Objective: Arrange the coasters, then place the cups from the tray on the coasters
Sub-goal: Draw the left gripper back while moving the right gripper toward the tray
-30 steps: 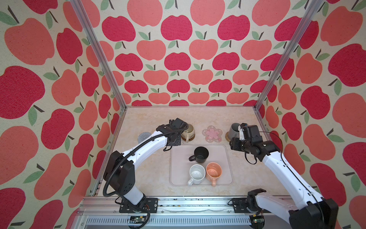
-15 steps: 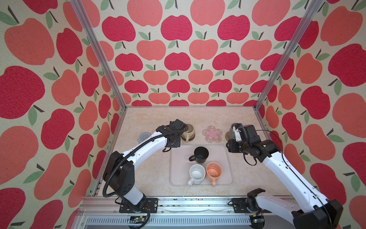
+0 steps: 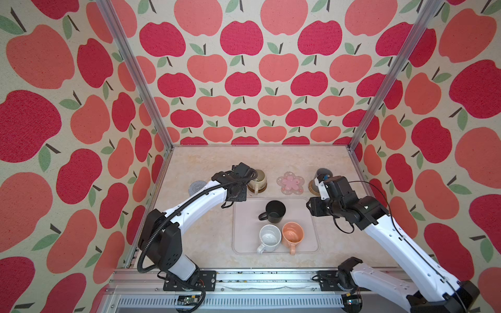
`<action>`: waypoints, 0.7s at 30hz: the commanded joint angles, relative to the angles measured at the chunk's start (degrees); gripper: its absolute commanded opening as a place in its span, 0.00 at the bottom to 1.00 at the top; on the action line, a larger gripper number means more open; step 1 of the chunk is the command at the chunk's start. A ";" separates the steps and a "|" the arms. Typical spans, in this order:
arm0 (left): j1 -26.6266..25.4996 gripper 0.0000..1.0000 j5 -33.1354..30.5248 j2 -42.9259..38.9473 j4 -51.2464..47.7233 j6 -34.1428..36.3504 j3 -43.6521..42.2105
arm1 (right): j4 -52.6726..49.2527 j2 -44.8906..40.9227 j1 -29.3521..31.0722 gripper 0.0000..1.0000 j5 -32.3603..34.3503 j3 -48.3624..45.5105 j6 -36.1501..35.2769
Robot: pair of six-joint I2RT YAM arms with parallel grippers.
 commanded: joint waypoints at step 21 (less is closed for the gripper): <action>0.32 0.31 0.73 0.73 -1.92 0.45 1.23 | -9.86 -3.28 18.03 0.55 -2.00 -3.20 11.34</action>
